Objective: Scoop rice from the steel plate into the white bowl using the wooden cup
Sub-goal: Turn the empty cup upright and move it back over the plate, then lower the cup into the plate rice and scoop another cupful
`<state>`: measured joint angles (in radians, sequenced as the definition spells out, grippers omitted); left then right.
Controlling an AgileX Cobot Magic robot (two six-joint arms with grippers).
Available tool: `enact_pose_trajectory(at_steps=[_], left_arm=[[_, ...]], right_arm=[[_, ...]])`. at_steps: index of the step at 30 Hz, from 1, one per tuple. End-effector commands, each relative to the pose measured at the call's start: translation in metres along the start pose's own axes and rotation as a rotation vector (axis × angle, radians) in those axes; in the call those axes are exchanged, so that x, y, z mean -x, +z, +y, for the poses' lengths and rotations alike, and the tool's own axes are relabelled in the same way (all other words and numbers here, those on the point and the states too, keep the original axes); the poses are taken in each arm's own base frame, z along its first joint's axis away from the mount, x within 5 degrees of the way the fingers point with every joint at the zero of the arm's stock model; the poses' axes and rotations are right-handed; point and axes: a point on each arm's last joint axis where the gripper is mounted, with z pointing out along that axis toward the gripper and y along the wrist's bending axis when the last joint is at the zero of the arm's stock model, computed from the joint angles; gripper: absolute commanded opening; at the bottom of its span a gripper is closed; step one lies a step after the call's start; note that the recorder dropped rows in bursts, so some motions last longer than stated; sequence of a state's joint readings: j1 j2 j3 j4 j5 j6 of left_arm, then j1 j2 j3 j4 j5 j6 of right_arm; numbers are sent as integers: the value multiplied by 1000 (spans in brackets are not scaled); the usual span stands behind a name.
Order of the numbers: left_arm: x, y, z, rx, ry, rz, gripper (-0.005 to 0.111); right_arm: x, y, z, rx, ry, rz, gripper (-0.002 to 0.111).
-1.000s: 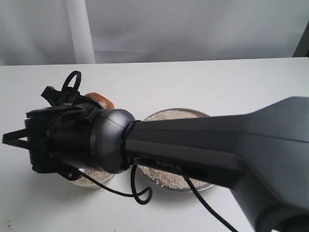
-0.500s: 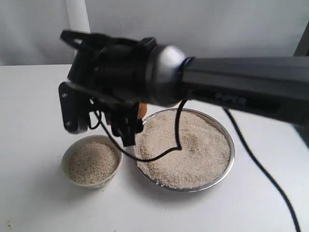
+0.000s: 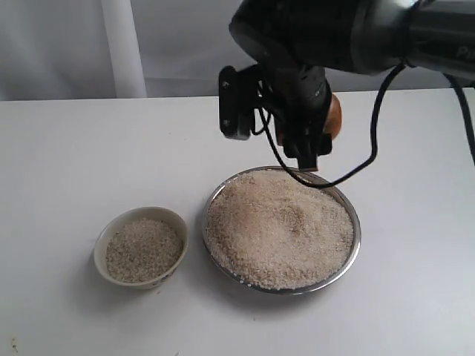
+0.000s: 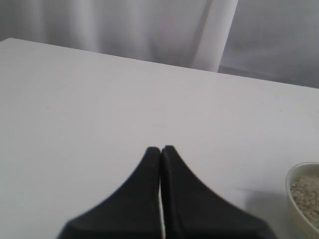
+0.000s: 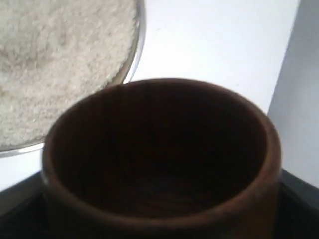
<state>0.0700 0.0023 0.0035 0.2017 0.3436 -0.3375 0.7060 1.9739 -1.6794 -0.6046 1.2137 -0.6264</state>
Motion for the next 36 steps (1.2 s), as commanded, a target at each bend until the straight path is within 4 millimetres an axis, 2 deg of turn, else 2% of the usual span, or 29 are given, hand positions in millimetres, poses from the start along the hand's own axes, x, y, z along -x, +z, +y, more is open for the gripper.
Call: enact_pose_trajectory(at_steps=[1,2,5,13,23,30,36], left_arm=[[2,-1,0,-5,-7,-11,0],[2,-1,0,-5,-7,-11,0],[2,-1,0,-5,-7,-11,0],[2,-1,0,-5,-7,-11,0],[2,-1,0,-5,-7,-11,0],[2,-1,0,-5,-7,-11,0],[2,-1,0,-5,-7,-11,0]], right_arm=[[-7,41,26,64,-167,132,0],[-8,54,36,74,-226,177,0],[-5,71,49,106,-280,201,0],[6,96,61,141,-338,230,0],[10,104,64,140,-358,230,0],[15,120,70,152,-394,259,0],[21,120,72,139,-393,233,0]])
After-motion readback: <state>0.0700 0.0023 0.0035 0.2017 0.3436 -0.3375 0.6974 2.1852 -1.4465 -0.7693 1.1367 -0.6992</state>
